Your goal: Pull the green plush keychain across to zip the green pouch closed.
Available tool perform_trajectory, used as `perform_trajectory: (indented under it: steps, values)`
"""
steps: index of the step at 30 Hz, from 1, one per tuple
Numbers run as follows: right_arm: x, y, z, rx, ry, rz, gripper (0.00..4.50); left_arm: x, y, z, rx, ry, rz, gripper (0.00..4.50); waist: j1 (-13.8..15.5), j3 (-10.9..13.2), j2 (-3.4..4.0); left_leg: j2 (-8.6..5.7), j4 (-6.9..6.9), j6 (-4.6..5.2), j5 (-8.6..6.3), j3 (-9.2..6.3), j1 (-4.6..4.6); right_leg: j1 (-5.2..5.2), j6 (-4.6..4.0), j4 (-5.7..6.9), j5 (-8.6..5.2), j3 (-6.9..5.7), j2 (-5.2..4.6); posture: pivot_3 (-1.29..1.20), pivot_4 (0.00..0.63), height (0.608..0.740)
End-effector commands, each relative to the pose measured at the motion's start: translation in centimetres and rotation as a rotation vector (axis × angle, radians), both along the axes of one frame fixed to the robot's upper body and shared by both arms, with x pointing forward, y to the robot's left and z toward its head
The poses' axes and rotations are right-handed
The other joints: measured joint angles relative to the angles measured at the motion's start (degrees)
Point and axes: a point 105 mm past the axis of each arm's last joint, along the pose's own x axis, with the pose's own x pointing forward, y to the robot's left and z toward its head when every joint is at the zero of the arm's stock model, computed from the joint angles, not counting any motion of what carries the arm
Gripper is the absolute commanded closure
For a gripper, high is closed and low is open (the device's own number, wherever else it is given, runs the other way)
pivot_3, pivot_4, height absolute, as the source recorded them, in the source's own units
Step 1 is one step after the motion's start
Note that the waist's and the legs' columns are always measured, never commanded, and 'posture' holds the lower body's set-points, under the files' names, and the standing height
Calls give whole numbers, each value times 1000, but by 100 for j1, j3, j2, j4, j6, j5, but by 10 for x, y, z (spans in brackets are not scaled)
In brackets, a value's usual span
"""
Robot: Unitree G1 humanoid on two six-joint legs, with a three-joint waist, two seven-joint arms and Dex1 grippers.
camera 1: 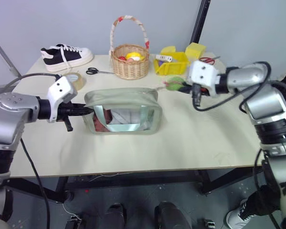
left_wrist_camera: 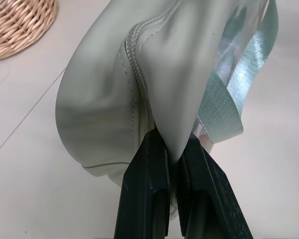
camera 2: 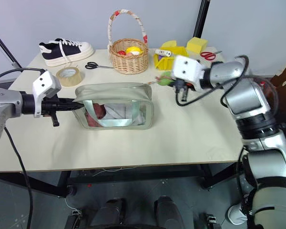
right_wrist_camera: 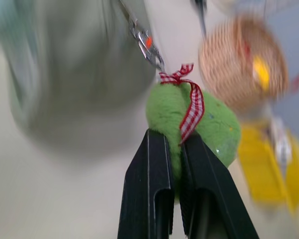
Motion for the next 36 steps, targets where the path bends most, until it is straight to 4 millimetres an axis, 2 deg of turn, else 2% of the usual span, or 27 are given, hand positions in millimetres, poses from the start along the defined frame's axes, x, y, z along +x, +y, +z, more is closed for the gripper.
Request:
perform_trajectory:
  steps: [1,3,4,7,8,10,11,12,13,14,15,17,18,21,24,25,30,34,36]
  values:
    - [-2,-17,-37,-15,57,-74,4412,0,-1,10,4,-45,-12,4500,-3,-6,4,1,0,0,0,1,1,0,0,1,0,1,0,0,0,740]
    - [-11,-5,-69,26,136,-62,4412,0,-1,10,0,-42,-13,4500,-11,-20,5,2,-1,1,-1,2,2,-1,0,2,0,3,1,0,0,740]
    - [-14,0,-76,41,155,-57,4412,0,-2,10,-2,-42,-13,4500,-17,-23,9,2,0,2,-1,3,3,0,0,2,0,3,2,0,0,740]
    - [-22,43,-124,185,277,-47,4412,2,-4,7,-12,-38,-10,4500,-46,-48,20,3,0,2,-1,5,15,8,0,5,0,6,4,0,0,740]
    - [-24,55,-133,217,309,-44,4412,2,-5,6,-14,-37,-11,4500,-56,-52,22,4,-4,2,-1,4,26,17,0,5,0,6,6,0,0,740]
    - [-22,67,-136,245,310,-48,4412,2,-7,6,-15,-37,-12,4500,-51,-55,26,5,-5,2,-1,3,36,27,0,6,0,6,8,0,0,740]
    - [-21,70,-132,261,304,-49,4412,2,-7,6,-15,-38,-12,4500,-44,-55,25,4,-2,2,-1,2,36,29,0,6,0,6,8,0,0,740]
    - [-19,72,-125,288,296,-53,4412,1,-7,7,-16,-40,-11,4500,-12,1,19,2,1,2,-1,2,37,35,0,5,0,6,6,0,150,740]
    - [-17,73,-120,308,293,-55,4412,1,-7,8,-16,-40,-10,4500,13,119,20,2,-1,7,-4,2,45,48,-1,-2,-1,5,5,0,0,740]
    - [-14,69,-111,323,279,-66,4412,2,-6,9,-20,-45,-4,4500,25,164,24,4,0,30,-19,3,104,116,-2,-11,-3,1,6,0,0,740]
    - [-12,63,-103,332,271,-73,4122,2,-4,11,-23,-55,3,4500,31,175,34,5,-12,33,-19,2,100,108,-4,-24,-1,1,12,0,0,740]
    - [-12,46,-86,333,261,-75,3461,2,0,14,-41,-52,17,3733,29,176,36,7,-2,36,-18,1,99,109,-4,-12,-1,1,12,0,0,740]
    - [-13,37,-76,331,252,-78,2993,1,3,16,-46,-48,18,3425,23,180,43,6,-2,36,-18,1,99,108,-3,-12,-1,1,12,0,0,740]
    - [-20,15,-45,305,224,-61,1409,-2,12,28,-101,-32,34,1924,14,187,53,6,-2,36,-18,2,99,105,-2,-9,0,3,11,0,0,740]
    - [-34,9,-13,308,227,0,0,-3,23,44,-159,-22,57,396,13,188,55,6,-2,36,-18,2,99,104,-2,-7,0,3,11,0,0,740]
    - [-38,10,-6,304,226,22,0,-4,27,46,-165,-18,61,39,13,188,56,6,-2,36,-18,2,99,105,-3,-7,0,3,11,0,0,740]
    - [-44,14,29,341,188,60,0,-8,48,54,-157,-24,112,39,13,191,59,6,-2,36,-18,2,99,104,-2,-7,0,3,11,0,0,740]
    - [-39,11,35,355,140,19,0,-7,62,64,-201,-57,186,39,14,194,60,6,-2,36,-19,2,99,104,-3,-8,0,3,11,0,0,740]
    - [-36,6,44,415,104,-26,0,-7,72,67,-256,-74,256,39,14,196,63,6,-3,36,-19,2,99,104,-3,-8,0,3,11,0,0,740]
